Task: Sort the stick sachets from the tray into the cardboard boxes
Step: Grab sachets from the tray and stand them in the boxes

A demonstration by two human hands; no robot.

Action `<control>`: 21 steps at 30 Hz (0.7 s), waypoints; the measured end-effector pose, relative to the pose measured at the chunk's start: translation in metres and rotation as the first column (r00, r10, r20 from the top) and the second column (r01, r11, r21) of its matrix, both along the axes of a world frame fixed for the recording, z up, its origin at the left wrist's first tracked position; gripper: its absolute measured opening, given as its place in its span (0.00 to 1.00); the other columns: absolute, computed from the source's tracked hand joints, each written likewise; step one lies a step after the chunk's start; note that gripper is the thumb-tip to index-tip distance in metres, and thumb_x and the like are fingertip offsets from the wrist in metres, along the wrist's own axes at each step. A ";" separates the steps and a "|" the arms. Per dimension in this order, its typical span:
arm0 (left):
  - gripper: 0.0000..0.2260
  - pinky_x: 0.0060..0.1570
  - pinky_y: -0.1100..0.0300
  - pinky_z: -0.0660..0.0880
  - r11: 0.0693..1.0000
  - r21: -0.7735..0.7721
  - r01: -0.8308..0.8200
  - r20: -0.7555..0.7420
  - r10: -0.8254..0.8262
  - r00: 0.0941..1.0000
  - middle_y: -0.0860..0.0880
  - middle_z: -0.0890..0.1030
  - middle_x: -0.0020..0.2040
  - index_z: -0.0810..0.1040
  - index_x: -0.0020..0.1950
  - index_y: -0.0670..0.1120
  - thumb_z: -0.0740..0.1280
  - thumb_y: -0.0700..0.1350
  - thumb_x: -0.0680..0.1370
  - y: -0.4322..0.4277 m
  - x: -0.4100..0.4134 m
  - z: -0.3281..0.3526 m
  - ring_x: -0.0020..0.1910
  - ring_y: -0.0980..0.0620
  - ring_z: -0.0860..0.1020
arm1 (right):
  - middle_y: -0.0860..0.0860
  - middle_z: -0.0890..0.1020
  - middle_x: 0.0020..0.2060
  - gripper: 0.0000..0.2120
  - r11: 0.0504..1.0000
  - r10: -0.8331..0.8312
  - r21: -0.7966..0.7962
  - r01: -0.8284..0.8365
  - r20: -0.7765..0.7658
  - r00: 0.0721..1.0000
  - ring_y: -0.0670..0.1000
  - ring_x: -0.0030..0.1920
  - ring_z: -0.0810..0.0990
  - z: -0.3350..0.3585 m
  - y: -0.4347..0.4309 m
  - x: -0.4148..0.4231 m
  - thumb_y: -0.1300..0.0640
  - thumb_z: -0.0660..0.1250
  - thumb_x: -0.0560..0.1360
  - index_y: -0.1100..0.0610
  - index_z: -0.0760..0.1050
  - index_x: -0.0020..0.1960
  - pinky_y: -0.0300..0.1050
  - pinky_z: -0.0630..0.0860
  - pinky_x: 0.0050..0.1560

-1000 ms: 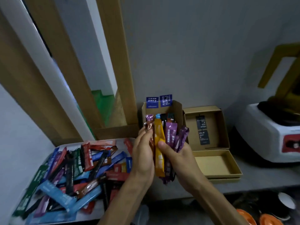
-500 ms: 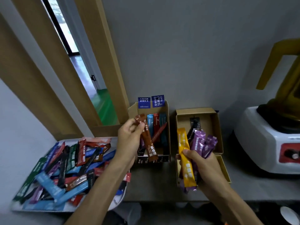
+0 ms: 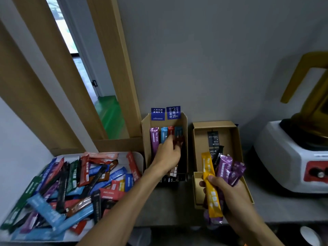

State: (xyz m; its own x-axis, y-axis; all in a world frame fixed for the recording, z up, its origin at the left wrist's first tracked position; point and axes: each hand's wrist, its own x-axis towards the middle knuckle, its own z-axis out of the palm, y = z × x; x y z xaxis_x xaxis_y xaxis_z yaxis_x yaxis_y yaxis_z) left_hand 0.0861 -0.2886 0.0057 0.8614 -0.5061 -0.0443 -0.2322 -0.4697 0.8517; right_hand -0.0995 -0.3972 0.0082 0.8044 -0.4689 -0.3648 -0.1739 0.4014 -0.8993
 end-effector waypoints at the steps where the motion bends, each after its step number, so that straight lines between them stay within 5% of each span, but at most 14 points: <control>1: 0.17 0.38 0.70 0.73 1.000 -0.002 0.006 -0.006 -0.006 1.000 0.53 0.78 0.59 0.67 0.73 0.52 0.59 0.43 0.83 0.001 0.000 -0.003 0.45 0.63 0.78 | 0.60 0.84 0.52 0.26 1.000 -0.011 -0.001 0.011 -0.009 1.000 0.61 0.50 0.84 0.000 0.002 0.001 0.53 0.72 0.62 0.53 0.73 0.60 0.64 0.79 0.55; 4: 0.15 0.40 0.68 0.76 0.992 -0.115 -0.056 0.056 0.063 0.996 0.54 0.79 0.60 0.69 0.70 0.54 0.60 0.45 0.84 0.004 -0.004 -0.015 0.51 0.60 0.79 | 0.59 0.85 0.50 0.30 0.999 -0.044 -0.024 0.043 -0.024 0.999 0.61 0.52 0.84 0.000 0.010 0.003 0.52 0.73 0.62 0.52 0.71 0.64 0.61 0.79 0.53; 8: 0.11 0.41 0.75 0.75 0.947 -0.275 -0.169 0.148 0.215 0.965 0.53 0.79 0.58 0.74 0.65 0.49 0.62 0.44 0.83 0.013 0.005 -0.025 0.52 0.60 0.79 | 0.57 0.86 0.46 0.20 0.994 -0.093 -0.062 0.092 -0.025 0.995 0.59 0.48 0.85 0.002 0.021 0.005 0.57 0.72 0.69 0.50 0.72 0.60 0.58 0.79 0.49; 13: 0.11 0.52 0.72 0.72 0.940 -0.301 -0.163 0.215 0.234 0.948 0.54 0.74 0.61 0.78 0.63 0.47 0.66 0.42 0.81 0.006 0.017 -0.018 0.58 0.61 0.73 | 0.59 0.84 0.50 0.11 0.986 -0.155 -0.069 0.152 -0.035 0.987 0.61 0.50 0.83 0.005 0.028 0.002 0.59 0.70 0.74 0.49 0.73 0.54 0.60 0.79 0.52; 17: 0.12 0.56 0.65 0.75 0.943 -0.310 -0.118 0.121 0.162 0.979 0.52 0.80 0.59 0.79 0.64 0.47 0.65 0.42 0.82 -0.009 0.025 -0.013 0.58 0.57 0.77 | 0.59 0.85 0.50 0.13 0.982 -0.175 -0.070 0.173 -0.013 0.985 0.60 0.50 0.84 0.003 0.030 -0.001 0.57 0.71 0.73 0.50 0.73 0.55 0.56 0.78 0.49; 21: 0.15 0.57 0.62 0.76 0.974 -0.200 -0.108 0.189 0.147 0.971 0.50 0.80 0.61 0.76 0.66 0.49 0.65 0.39 0.81 -0.012 0.028 -0.019 0.61 0.54 0.77 | 0.59 0.85 0.51 0.19 0.985 -0.149 -0.083 0.150 0.012 0.989 0.60 0.50 0.84 0.003 0.026 -0.001 0.56 0.72 0.70 0.52 0.73 0.59 0.56 0.79 0.48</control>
State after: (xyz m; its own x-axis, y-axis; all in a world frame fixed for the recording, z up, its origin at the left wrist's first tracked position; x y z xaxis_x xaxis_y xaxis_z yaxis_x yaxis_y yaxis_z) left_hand 0.1139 -0.3006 -0.0128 0.9005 -0.3741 0.2214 -0.3562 -0.3430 0.8692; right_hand -0.1009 -0.3714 0.0117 0.7247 -0.6128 -0.3152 -0.1127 0.3458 -0.9315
